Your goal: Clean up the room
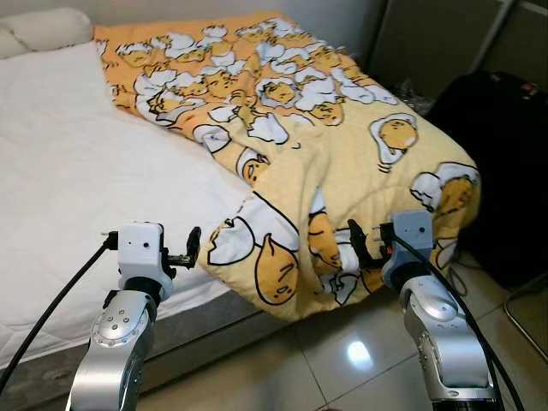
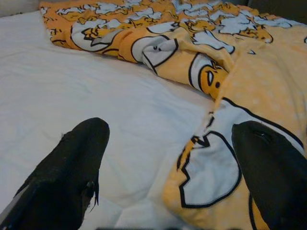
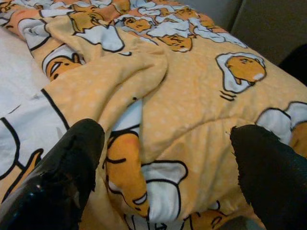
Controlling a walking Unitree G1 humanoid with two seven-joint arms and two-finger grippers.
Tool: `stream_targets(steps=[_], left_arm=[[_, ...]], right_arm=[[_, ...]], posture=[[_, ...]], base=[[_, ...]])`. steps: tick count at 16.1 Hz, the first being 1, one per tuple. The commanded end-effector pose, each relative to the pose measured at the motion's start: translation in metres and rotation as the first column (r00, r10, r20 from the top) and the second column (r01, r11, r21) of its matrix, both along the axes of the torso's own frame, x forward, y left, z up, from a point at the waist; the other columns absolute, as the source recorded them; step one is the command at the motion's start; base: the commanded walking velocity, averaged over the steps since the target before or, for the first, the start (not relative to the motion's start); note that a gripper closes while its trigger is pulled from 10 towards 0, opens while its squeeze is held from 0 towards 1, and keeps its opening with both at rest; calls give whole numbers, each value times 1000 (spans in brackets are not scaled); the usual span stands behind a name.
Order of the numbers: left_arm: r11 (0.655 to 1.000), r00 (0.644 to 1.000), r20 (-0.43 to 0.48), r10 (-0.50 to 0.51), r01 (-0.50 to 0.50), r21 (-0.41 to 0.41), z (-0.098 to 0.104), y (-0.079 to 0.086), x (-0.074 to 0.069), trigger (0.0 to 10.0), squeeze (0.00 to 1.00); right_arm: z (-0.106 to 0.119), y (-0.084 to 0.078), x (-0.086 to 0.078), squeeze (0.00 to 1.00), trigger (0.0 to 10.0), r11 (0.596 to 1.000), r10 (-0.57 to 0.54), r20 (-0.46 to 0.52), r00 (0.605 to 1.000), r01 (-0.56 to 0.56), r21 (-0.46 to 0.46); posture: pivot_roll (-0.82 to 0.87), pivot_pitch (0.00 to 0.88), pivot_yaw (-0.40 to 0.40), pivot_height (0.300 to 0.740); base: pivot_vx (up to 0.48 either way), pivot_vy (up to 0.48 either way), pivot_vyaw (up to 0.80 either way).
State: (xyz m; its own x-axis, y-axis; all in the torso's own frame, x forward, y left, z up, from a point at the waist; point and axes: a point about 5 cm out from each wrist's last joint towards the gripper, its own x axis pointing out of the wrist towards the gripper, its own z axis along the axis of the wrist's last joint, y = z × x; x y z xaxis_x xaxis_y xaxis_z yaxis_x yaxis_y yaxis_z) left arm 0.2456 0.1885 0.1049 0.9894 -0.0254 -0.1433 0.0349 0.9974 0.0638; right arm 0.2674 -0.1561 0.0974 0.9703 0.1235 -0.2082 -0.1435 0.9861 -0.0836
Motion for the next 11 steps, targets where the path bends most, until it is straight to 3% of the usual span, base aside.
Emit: stream_targets(steps=[1, 7, 8, 9, 10, 11], left_arm=[[1000, 1000, 21, -6, 6, 21, 4, 3, 4, 10000, 525], [1000, 1000, 27, -3, 2, 22, 4, 4, 6, 10000, 525], [1000, 1000, 28, -4, 3, 22, 5, 5, 7, 10000, 525], [1000, 1000, 28, -7, 7, 22, 4, 4, 7, 10000, 522], [1000, 999, 25, -21, 21, 20, 4, 2, 8, 10000, 518], [999, 999, 19, -49, 48, 17, 3, -1, 9, 10000, 518]], right_arm=[[-6, 18, 4, 1000, 10000, 991, 135, -47, 990, -135, 8], [-7, 20, 7, 1000, 10000, 989, 150, -50, 987, -151, -13], [-8, 17, 8, 1000, 10000, 992, 125, -48, 991, -126, -15], [-8, 14, 8, 859, 10000, 995, 97, -53, 994, -98, -8], [-9, 11, 8, 271, 10000, 996, 88, -58, 994, -89, -19], [-9, 8, 7, 51, 10000, 997, 74, -54, 996, -76, -29]], posture=[[-32, 0, -31, 740], [-35, 0, -31, 740], [-37, 0, -32, 740], [-38, 0, -31, 740], [-39, 0, -32, 740], [-43, 0, -32, 740]], base=[[382, 0, 800], [383, 0, 800], [379, 0, 0], [379, 0, 0], [382, 0, 0], [379, 0, 0]])
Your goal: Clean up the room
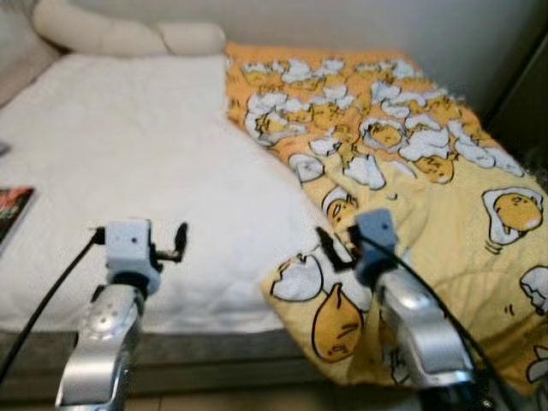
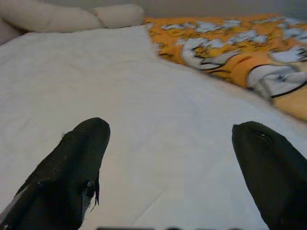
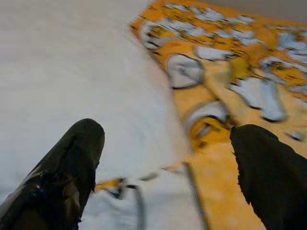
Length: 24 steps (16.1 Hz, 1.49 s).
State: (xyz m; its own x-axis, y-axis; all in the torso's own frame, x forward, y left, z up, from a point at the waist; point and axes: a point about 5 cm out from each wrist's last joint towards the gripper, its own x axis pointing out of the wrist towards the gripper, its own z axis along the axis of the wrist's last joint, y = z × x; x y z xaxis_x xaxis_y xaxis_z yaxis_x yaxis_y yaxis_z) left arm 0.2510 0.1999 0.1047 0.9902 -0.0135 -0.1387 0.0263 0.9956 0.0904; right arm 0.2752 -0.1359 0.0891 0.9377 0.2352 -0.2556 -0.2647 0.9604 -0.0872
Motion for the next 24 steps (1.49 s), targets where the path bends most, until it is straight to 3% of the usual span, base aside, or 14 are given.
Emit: stream_targets(steps=[1, 2, 7, 16, 19, 24], left_arm=[[997, 997, 11, -71, 71, -6, 2, -13, 3, 10000, 522], [996, 996, 8, -91, 91, -4, 2, -15, 4, 10000, 514], [992, 992, -7, -128, 128, -8, -2, -19, 5, 10000, 514], [989, 989, -8, -149, 149, -11, -4, -20, 3, 10000, 498], [983, 984, -8, -176, 176, 52, -4, -21, 4, 10000, 518], [989, 988, -37, -147, 147, 5, -9, -17, 4, 10000, 514]], right_arm=[[-2, -14, -2, 0, 10000, 997, -71, -11, 997, 71, 8], [-3, -16, -5, 0, 10000, 994, -102, -28, 994, 103, 46], [-7, -17, -24, 0, 10000, 990, -131, -40, 991, 133, 45], [-5, -17, -26, 0, 10000, 987, -153, -37, 987, 155, 49], [-6, -19, -27, 0, 10000, 985, -164, -40, 986, 166, 45], [-6, -20, -30, 0, 10000, 987, -157, -43, 987, 159, 39]], posture=[[-47, 0, -31, 740], [-51, 0, -31, 740], [-78, 0, -20, 740], [-79, 0, -21, 740], [-88, 0, -16, 740], [-98, 0, -11, 740]], base=[[368, 0, -650], [371, 0, -781], [349, 0, -766], [0, 52, -87], [0, -160, -781], [0, -281, -153]])
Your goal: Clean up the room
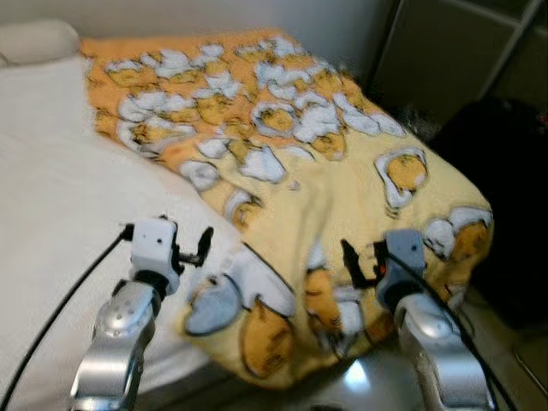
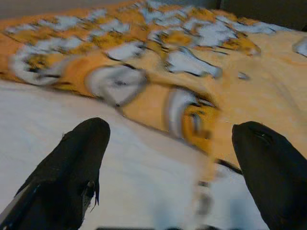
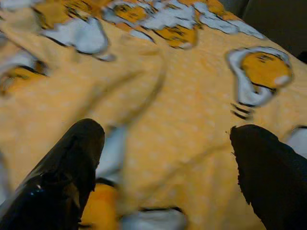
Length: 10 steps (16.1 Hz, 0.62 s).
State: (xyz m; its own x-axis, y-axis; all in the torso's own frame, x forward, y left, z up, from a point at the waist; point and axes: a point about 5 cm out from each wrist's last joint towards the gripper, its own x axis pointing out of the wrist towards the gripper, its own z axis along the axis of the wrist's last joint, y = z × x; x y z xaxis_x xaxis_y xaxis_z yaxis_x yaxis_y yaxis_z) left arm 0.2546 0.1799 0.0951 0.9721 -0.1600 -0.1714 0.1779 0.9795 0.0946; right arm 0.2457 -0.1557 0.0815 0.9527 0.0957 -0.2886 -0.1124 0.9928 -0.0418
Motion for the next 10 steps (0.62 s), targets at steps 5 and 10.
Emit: stream_targets(steps=[5, 10], left_arm=[[995, 993, -79, -89, 92, 28, -10, 10, 7, 10000, 1000], [978, 963, -220, -158, 183, 97, -32, 21, 32, 10000, 490]], right_arm=[[3, -8, 6, 0, 10000, 993, 76, -15, 997, -77, -91], [19, -10, 15, 0, 10000, 968, 231, 0, 973, -230, -98]], posture=[[-93, 0, -20, 740], [-99, 0, -31, 740]], base=[[0, 0, 0], [0, 0, 0]])
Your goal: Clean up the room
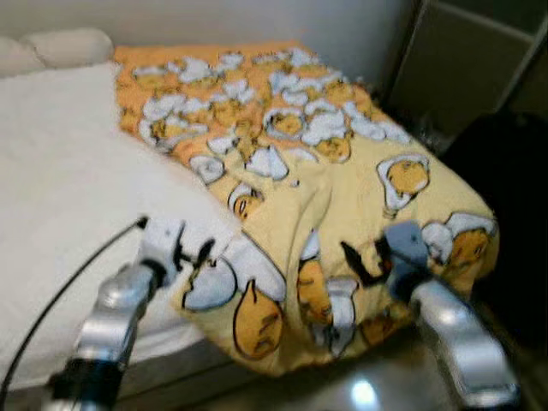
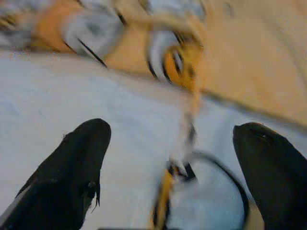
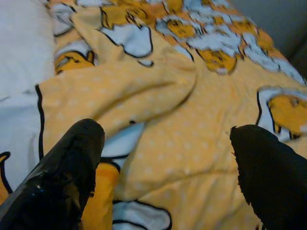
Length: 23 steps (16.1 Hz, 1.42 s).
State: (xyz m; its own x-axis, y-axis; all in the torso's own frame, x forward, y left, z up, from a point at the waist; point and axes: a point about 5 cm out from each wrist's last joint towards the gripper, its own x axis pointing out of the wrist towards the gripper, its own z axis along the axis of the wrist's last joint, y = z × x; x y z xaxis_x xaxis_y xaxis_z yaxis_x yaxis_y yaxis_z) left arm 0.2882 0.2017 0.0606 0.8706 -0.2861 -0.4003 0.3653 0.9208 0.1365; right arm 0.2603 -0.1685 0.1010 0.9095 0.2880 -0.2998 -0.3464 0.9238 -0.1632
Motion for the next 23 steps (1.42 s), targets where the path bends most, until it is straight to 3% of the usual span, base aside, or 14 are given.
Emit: stream_targets(steps=[1, 2, 4, 5, 8, 13, 16, 20, 21, 22, 23], left_arm=[[999, 999, -28, -38, 39, 27, -5, 1, 3, 10000, 298], [996, 996, -62, -67, 70, 51, -13, 3, 7, 10000, 118], [991, 989, -117, -91, 101, 91, -23, 6, 9, 10000, 0], [985, 984, -150, -95, 114, 126, -30, 9, 12, 10000, 0], [983, 984, -162, -79, 103, 150, -34, 10, 18, 10000, 0], [973, 980, -190, -58, 98, 209, -42, 6, 19, 10000, 0], [963, 979, -204, -24, 77, 259, -45, 9, 19, 10000, 0], [965, 967, -250, -56, 117, 236, -48, 2, 18, 10000, 0], [964, 963, -260, -68, 130, 231, -49, 0, 17, 8784, 0], [958, 955, -282, -90, 161, 239, -50, -1, 16, 3647, 0], [952, 952, -290, -96, 173, 254, -51, -1, 16, 2902, 0]], right_arm=[[4, 4, 0, 0, 10000, 998, 60, -8, 998, -60, 1], [9, 7, -2, 0, 10000, 990, 141, -20, 990, -142, -19], [14, 10, -9, 0, 10000, 972, 231, -43, 972, -233, -37], [18, 12, -19, 0, 10000, 941, 331, -82, 940, -335, -44], [24, 14, -28, 0, 10000, 906, 411, -127, 903, -420, -50], [32, 6, -38, 0, 10000, 892, 430, -189, 883, -448, -65], [35, 8, -42, 0, 10000, 884, 440, -212, 873, -462, -68], [36, 14, -44, 0, 10000, 881, 444, -229, 866, -468, -63], [36, 14, -43, 0, 10000, 882, 443, -229, 867, -467, -61], [37, 14, -45, 0, 10000, 879, 451, -237, 860, -475, -48], [37, 15, -46, 0, 10000, 870, 467, -244, 850, -490, -41]], posture=[[-108, 0, -26, 740], [-120, 0, -17, 740], [-155, 0, 5, 740], [-171, 0, 14, 740], [-217, 0, 15, 740], [-256, 0, -38, 740], [-286, 44, -62, 740], [-300, 69, -52, 740], [-302, 70, -46, 740], [-302, 72, -37, 740], [-300, 74, -30, 740]], base=[[0, 0, 0], [0, 0, 0], [0, 0, 0], [0, 0, 0], [0, 0, 0], [0, 0, 0], [0, 0, 0], [0, 0, 0], [0, 0, 0], [0, 0, 0], [0, 0, 0]])
